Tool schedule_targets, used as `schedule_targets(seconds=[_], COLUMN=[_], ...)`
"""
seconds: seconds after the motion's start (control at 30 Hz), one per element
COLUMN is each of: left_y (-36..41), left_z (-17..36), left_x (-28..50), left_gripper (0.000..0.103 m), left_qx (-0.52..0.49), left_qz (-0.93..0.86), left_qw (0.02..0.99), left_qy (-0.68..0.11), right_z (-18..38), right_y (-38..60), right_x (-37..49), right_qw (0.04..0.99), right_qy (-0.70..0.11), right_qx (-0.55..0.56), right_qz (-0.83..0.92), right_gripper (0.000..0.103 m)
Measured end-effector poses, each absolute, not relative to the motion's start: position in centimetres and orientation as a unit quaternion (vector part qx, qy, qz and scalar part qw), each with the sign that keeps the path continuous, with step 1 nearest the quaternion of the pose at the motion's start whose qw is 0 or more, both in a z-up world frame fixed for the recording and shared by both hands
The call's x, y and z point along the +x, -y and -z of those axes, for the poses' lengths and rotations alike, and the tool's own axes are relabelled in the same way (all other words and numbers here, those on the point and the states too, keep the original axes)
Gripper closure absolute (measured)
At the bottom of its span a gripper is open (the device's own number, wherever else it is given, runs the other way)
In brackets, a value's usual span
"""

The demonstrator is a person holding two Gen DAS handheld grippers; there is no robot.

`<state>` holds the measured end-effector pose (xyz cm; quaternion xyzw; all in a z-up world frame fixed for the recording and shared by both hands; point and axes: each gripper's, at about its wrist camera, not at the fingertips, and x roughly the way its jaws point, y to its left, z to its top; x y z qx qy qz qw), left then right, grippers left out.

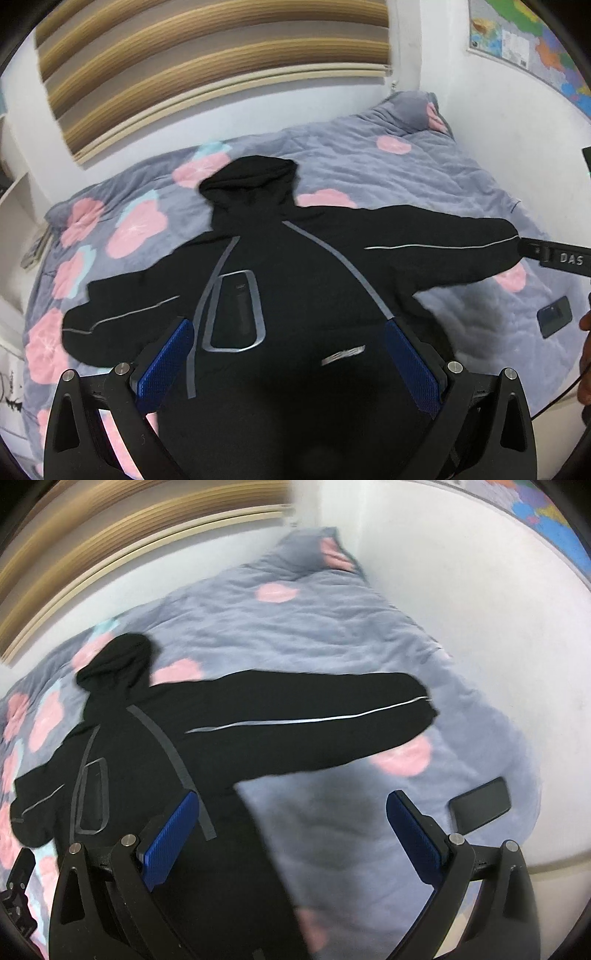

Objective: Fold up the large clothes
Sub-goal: 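Reach the right gripper to the jacket sleeve cuff and grasp it, then carry the held sleeve across the jacket chest and open the right gripper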

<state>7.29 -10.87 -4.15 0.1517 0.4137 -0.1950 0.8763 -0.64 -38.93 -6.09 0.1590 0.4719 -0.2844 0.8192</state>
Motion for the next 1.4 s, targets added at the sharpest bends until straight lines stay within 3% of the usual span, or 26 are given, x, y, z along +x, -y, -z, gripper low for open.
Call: schedule_targets(seconds=[0.43,0.8,1.03,1.13,1.17,1.2,1.3,1.4], left_y=[28.0,41.7,45.0,45.2,45.1,45.1,45.2,45.5], left_z=[11.0,22.7,25.7,26.5,26.6,26.6,26.1,25.3], left_x=[15.6,21.1,22.0,22.1,22.1,22.1,21.9,21.6], left_gripper=[0.001,0.001,0.001,0.001,0.001,0.001,0.001,0.001], left_qx=[0.180,0.206,0.214,0.217,0.215,0.212,0.208,0.205], left_qz=[0.214,0.293,0.301,0.300,0.301,0.303,0.312,0.332], left_qw=[0.842,0.776,0.760,0.755,0.755,0.754,0.755,0.758], left_qy=[-0.461,-0.520,-0.534,-0.541,-0.542,-0.542,-0.538,-0.523], right_z=[16.8,25.3,28.6,28.0,27.7,27.3,24.8,21.3], right_y=[62.8,72.0,73.9,73.1,72.8,72.5,71.4,69.8], right_x=[-0.2,1.7,2.5,2.5,2.3,2.2,1.5,1.0], right_qw=[0.762,0.739,0.725,0.735,0.738,0.742,0.762,0.797], right_qy=[-0.499,-0.490,-0.495,-0.492,-0.490,-0.486,-0.458,-0.429], right_qx=[0.242,0.310,0.340,0.330,0.331,0.340,0.360,0.328], right_qz=[0.335,0.344,0.337,0.331,0.326,0.314,0.283,0.270], right_gripper=[0.009,0.011,0.011,0.031,0.049,0.058,0.066,0.067])
